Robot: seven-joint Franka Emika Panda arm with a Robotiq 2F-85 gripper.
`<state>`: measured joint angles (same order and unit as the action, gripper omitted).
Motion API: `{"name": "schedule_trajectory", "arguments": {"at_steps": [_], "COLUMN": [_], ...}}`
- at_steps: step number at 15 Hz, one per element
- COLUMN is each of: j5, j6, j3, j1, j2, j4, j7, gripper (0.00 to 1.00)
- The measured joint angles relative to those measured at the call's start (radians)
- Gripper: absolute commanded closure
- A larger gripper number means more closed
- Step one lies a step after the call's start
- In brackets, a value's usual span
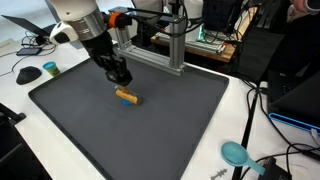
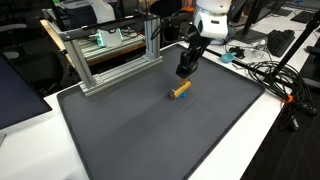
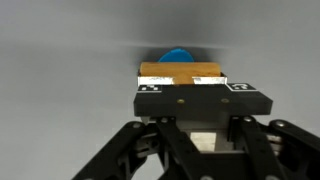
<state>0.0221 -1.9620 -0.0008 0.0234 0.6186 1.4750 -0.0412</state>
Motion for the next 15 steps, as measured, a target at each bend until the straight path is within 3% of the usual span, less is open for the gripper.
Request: {"name": "schedule_trajectory", "arguments": {"at_steps": [15], "j5": [0.0], "j6": [0.053], "j3": [0.0], "j1": [0.0], "j2": [0.023], "j4": [-0.041], "j7": [-0.011], "gripper": [0.78]}}
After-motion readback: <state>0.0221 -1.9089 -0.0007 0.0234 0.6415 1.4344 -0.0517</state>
